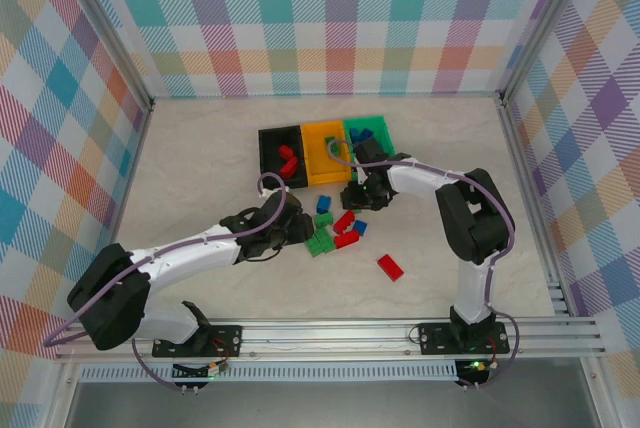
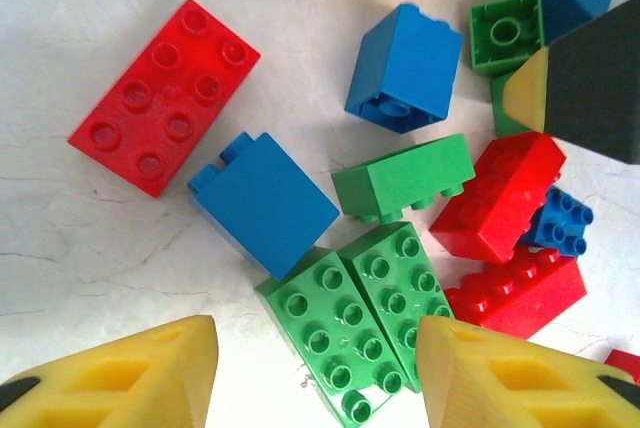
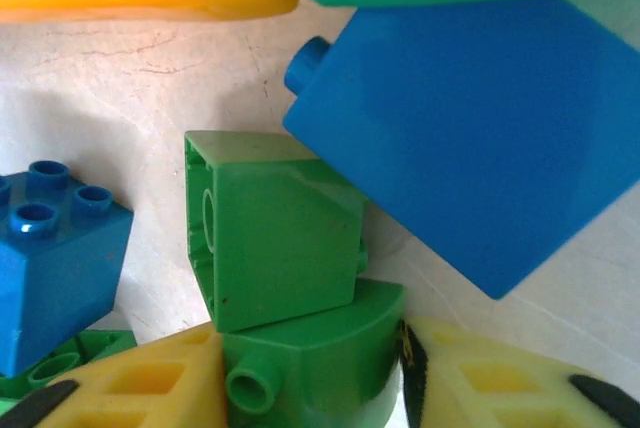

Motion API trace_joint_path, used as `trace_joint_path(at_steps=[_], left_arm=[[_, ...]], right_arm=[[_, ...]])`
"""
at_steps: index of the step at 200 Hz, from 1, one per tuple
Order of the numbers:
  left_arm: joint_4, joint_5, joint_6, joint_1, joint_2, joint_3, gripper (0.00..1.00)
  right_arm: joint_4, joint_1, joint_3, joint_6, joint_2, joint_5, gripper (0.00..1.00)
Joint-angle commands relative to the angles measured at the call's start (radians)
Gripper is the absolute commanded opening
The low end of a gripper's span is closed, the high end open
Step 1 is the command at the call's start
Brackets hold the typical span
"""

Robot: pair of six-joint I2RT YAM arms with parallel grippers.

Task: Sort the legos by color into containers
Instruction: Pick up the lego from the center of the table, then place the lego in the container.

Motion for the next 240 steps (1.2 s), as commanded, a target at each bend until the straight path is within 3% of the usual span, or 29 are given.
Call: trace_joint_path(at_steps=[1,87,163,191,213,240], left_arm=[[-0.052,-0.052,-0.013,-0.011,-0.033,-0.015,0.55],[-0.038,-0.065,-0.013,-0.013,-0.020,-0.018,0.55],[-0.091,-0.073,-0.016,-0.012,-0.043,-0.022,0.55],[-0.121,-0.092,-0.022,-0.012,-0.090,-0.038,0.55],[-0.157,-0.117,-0.034,-0.011,-0.137,-0.055,0.56],[-0.161,-0.139,-0.055,-0.012,-0.187,-0.096,0.56]], right_arm=[[0.013,0.004,-0.023,0.018,-0.015,-0.002,0.37],[-0.055,0.004,0.102,-0.001,-0.117,0.002,0.35],[-0.153,0.004,0.537,-0.047,0.103,0.012,0.38],[-0.224,0.004,0.705,-0.057,0.198,0.026,0.52],[-0.200,0.006,0.670,-0.051,0.181,0.013,0.53],[-0.128,0.019,0.497,-0.046,0.106,0.008,0.53]])
